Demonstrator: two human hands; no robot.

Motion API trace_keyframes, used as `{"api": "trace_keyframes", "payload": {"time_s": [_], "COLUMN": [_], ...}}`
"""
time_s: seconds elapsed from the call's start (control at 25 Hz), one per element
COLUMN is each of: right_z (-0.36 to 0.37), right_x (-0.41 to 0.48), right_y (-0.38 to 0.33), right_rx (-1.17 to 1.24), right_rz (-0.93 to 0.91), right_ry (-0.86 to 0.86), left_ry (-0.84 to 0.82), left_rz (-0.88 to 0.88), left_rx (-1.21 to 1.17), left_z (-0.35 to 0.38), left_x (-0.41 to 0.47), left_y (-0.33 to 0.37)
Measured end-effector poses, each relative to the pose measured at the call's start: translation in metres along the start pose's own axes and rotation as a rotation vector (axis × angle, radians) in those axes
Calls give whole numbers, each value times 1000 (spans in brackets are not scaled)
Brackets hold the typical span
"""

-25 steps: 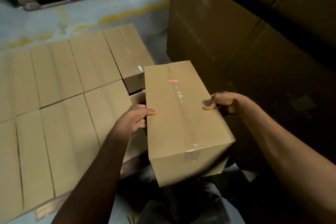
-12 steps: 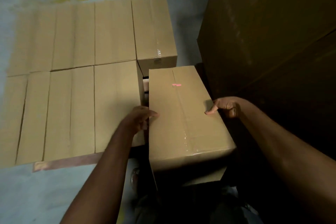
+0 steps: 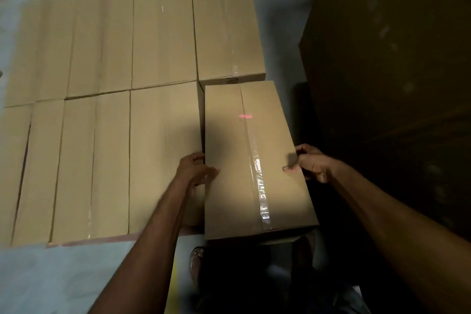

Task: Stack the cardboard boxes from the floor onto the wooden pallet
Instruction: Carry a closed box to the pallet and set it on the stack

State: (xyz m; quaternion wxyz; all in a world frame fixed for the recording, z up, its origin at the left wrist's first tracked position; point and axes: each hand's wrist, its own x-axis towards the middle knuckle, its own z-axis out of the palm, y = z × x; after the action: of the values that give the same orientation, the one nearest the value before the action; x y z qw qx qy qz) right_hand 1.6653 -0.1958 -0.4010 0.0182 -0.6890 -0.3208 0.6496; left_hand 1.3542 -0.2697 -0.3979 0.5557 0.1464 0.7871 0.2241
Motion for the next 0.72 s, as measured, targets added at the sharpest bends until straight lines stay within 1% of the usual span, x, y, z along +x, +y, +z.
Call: {"api": "trace_keyframes", "payload": {"time_s": [0.2, 0.32, 0.4, 0.56, 0.72], "right_z": [19, 33, 36, 37, 45], "right_x": [35, 33, 28, 28, 46], "right_y": [22, 42, 47, 38, 39], "right_rx": [-64, -49, -18, 24, 35], "right_rz": [-89, -136, -166, -190, -212], "right_ry": [27, 58, 66, 66, 87], "left_ry": [70, 139, 175, 149, 142], "left_rz": [-19, 22, 57, 150, 192], "left_rx": [86, 232, 249, 177, 239], "left_z": [-8, -13, -14, -8, -5], "left_x": [35, 39, 36, 31, 44], "left_y": [-26, -54, -63, -57, -55]}}
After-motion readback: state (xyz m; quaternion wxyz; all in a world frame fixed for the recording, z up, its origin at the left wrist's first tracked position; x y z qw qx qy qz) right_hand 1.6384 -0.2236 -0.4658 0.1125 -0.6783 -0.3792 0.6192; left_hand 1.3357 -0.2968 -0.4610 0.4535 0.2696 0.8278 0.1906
